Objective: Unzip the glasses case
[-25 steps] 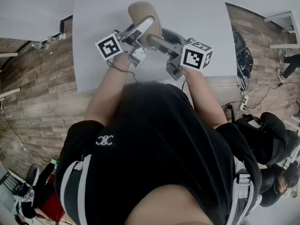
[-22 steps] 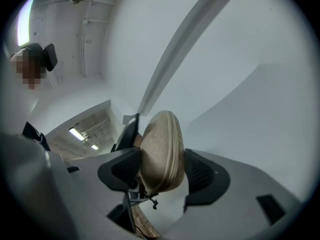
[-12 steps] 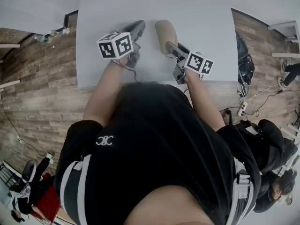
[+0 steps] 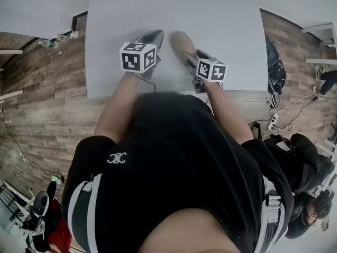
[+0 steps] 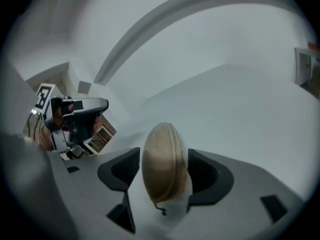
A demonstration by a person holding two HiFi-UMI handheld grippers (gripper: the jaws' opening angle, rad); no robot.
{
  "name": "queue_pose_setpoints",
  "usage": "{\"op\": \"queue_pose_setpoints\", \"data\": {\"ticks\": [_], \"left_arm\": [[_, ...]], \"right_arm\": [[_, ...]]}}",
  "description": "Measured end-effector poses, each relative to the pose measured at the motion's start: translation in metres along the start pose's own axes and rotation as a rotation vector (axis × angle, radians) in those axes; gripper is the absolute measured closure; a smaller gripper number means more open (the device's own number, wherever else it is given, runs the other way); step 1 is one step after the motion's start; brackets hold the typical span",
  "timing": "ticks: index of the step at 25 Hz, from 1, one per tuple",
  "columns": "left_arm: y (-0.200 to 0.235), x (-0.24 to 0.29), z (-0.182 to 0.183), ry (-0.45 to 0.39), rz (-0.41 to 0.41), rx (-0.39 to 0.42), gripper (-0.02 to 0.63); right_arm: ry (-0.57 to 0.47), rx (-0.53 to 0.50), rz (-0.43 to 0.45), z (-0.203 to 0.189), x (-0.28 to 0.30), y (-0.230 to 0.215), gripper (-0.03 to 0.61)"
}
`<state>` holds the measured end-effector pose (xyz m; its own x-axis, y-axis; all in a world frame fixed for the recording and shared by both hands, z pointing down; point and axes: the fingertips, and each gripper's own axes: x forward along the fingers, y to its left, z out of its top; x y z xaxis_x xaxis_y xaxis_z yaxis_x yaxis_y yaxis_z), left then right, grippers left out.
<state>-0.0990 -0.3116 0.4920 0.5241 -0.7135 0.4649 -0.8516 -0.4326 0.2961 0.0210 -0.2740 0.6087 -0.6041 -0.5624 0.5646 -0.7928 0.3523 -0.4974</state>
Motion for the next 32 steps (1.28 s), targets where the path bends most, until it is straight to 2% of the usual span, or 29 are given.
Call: {"op": "queue_pose_setpoints", "data": {"ticks": [3,5,8,9,10,11,15,18,32], "left_arm": [[-0.004,0.001,-0.003,0.015,-0.003,-0.020,0.609],[-0.006,0.002,-0.002,0.016,-0.003,-0.013,0.609],[-0.007,0.000,0.000,0.014,-0.009,0.003,0.610],[-0.008,-0.001,-0.001,0.015,-0.016,0.008,0.611],[-0.010,-0.003,-0.002,0.017,-0.024,0.014,0.611],[-0.012,-0.005,-0.002,0.017,-0.027,0.021,0.610],[-0.016,-0.007,0.001,0.001,-0.011,0.050,0.610],[-0.018,-0.005,0.005,-0.001,-0.024,0.063,0.611],[-0.022,-0.002,-0.001,0.012,-0.067,0.018,0.611]], "right_arm": [[-0.039,-0.069,-0.053,0.009,-0.002,-0.008,0.267],[-0.079,-0.084,-0.066,0.024,-0.008,-0.010,0.267],[-0.208,-0.121,-0.120,0.060,-0.031,-0.008,0.268],[-0.271,-0.153,-0.173,0.075,-0.045,-0.007,0.295],[-0.327,-0.195,-0.228,0.089,-0.059,-0.006,0.530],[-0.368,-0.237,-0.265,0.101,-0.072,-0.003,0.566],[-0.450,-0.332,-0.246,0.138,-0.099,0.017,0.566],[-0.471,-0.344,-0.238,0.152,-0.108,0.022,0.566],[-0.414,-0.318,-0.187,0.133,-0.107,0.021,0.567]]}}
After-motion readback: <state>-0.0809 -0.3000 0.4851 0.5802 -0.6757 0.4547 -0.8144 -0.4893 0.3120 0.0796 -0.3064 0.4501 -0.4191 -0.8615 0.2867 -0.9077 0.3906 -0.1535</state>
